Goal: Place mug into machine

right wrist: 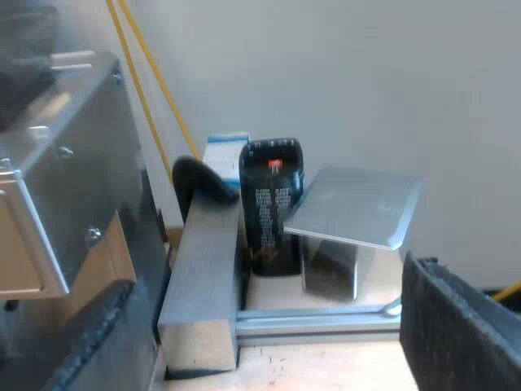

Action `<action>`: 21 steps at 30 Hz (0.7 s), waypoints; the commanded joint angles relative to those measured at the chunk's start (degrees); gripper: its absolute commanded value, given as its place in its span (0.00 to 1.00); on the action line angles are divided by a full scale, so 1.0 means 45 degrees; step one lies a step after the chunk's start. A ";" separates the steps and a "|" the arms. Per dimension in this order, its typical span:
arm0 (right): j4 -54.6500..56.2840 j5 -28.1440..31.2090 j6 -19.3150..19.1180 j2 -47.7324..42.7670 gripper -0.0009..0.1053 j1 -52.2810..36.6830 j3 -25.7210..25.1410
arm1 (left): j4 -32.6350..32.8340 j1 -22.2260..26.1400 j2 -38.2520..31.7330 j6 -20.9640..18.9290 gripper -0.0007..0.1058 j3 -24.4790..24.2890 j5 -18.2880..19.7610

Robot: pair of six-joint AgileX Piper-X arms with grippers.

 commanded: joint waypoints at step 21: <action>0.3797 -0.0444 0.0020 -0.2779 0.63 -0.0040 -0.0081 | 0.4304 0.0027 -0.4370 0.0180 0.87 0.0181 -0.0124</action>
